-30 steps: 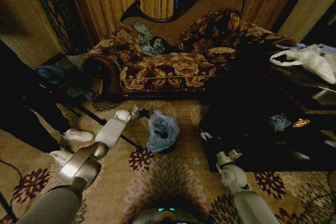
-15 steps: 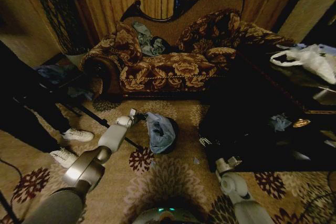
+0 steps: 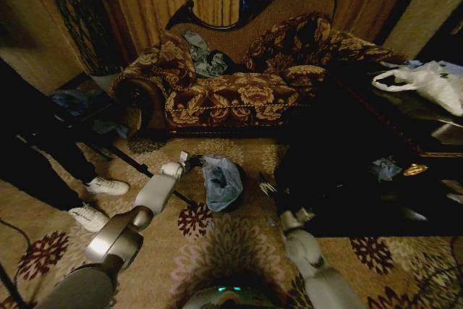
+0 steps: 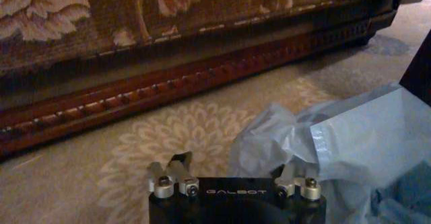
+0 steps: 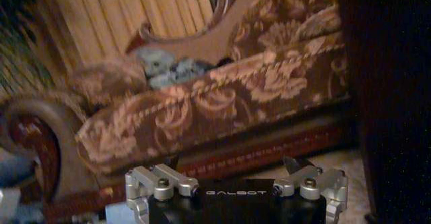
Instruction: Place a garbage bag over the trash bin.
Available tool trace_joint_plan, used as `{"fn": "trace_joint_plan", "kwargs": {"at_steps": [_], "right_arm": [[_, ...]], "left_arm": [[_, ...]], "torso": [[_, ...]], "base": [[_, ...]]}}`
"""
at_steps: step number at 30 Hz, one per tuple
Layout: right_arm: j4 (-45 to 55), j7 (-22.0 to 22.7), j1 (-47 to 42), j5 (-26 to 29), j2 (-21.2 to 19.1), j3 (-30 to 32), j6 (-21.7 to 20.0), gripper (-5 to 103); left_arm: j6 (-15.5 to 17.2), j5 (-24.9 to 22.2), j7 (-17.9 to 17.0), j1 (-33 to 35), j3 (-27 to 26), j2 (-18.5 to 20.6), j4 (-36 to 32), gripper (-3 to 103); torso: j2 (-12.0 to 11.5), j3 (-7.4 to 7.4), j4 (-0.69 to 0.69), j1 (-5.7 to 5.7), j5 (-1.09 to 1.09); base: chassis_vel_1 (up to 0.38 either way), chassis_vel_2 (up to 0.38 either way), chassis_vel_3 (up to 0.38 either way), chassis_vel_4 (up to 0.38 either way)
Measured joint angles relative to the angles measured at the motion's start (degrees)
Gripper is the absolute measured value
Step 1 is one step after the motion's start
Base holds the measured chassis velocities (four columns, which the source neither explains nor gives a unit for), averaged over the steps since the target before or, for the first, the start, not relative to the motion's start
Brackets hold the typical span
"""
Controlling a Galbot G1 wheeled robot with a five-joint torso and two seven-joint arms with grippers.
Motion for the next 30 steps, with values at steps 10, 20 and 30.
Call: {"fn": "trace_joint_plan", "kwargs": {"at_steps": [10,20,30], "right_arm": [[-16.39,6.06,13.98,-12.48,7.78,-14.32,-4.51,100],[-25.67,6.69,22.04,-16.53,10.65,-17.52,-6.85,100],[-33.53,5.23,26.01,-22.65,11.78,-19.11,-6.12,100]], "left_arm": [[-0.50,-0.29,-0.15,-0.23,-0.32,-0.88,0.06,99],[-1.50,0.81,0.76,1.21,-3.00,-0.66,-0.45,100],[-2.56,-0.31,1.12,2.78,-3.78,0.47,-1.87,100]], "torso": [[0.00,0.00,-0.01,0.00,0.00],[0.00,0.00,-0.01,0.00,-0.01],[0.00,0.00,-0.01,0.00,0.00]], "base": [[0.000,0.000,0.000,0.000],[0.000,0.000,0.000,0.000],[0.000,0.000,0.000,0.000]]}}
